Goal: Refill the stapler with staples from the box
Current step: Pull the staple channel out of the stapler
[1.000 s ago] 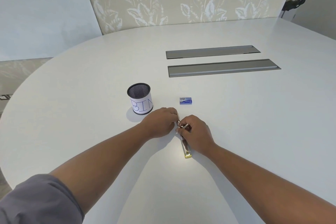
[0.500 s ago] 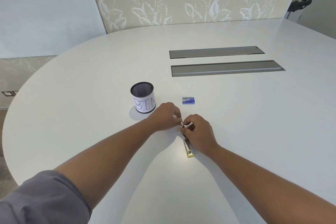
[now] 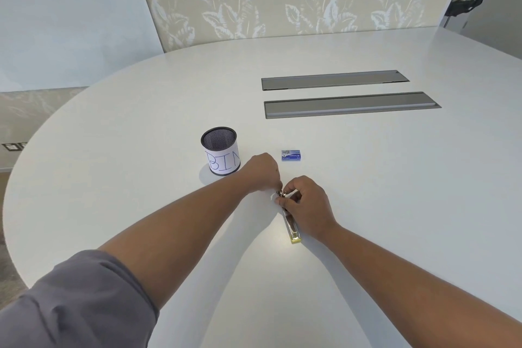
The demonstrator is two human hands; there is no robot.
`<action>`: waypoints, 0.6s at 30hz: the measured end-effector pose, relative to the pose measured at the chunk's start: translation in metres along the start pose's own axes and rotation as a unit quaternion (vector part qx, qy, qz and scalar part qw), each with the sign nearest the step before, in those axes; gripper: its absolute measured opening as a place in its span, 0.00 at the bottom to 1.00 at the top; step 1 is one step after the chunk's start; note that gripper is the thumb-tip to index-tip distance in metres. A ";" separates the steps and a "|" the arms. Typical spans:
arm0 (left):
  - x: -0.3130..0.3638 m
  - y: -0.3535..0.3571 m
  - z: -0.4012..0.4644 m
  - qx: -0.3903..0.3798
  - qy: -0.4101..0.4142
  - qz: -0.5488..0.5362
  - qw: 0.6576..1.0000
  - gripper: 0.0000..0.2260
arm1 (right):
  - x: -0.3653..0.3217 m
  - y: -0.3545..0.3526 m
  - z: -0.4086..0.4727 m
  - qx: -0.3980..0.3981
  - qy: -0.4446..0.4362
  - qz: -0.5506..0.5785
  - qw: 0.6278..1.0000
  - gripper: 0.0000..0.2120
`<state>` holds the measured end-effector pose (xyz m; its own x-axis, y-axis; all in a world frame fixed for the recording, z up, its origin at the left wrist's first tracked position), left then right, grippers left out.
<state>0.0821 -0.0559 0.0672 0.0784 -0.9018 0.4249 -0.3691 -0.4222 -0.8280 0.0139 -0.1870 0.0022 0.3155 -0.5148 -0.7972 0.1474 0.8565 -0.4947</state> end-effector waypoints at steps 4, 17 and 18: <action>0.003 0.002 -0.001 -0.013 -0.013 0.024 1.000 0.10 | -0.001 0.001 0.000 -0.004 -0.001 0.004 1.000 0.12; -0.016 0.004 0.003 -0.025 -0.006 -0.152 0.988 0.13 | 0.003 0.001 0.001 -0.025 -0.007 -0.033 0.999 0.09; -0.020 0.003 0.004 -0.033 -0.003 -0.187 0.982 0.14 | 0.002 0.001 0.001 -0.027 -0.011 -0.041 0.999 0.09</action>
<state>0.0830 -0.0396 0.0554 0.2260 -0.6858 0.6918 -0.3728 -0.7170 -0.5891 0.0157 -0.1872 0.0000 0.3253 -0.5821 -0.7452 0.1235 0.8075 -0.5768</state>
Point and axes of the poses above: each hand's wrist, its own z-axis towards the middle knuckle, its own y-axis out of the palm, x = y × z, the point moved 4 cm from there along z, towards the middle knuckle, and after that the axes turned 11 degrees about -y, right-handed, at the moved point
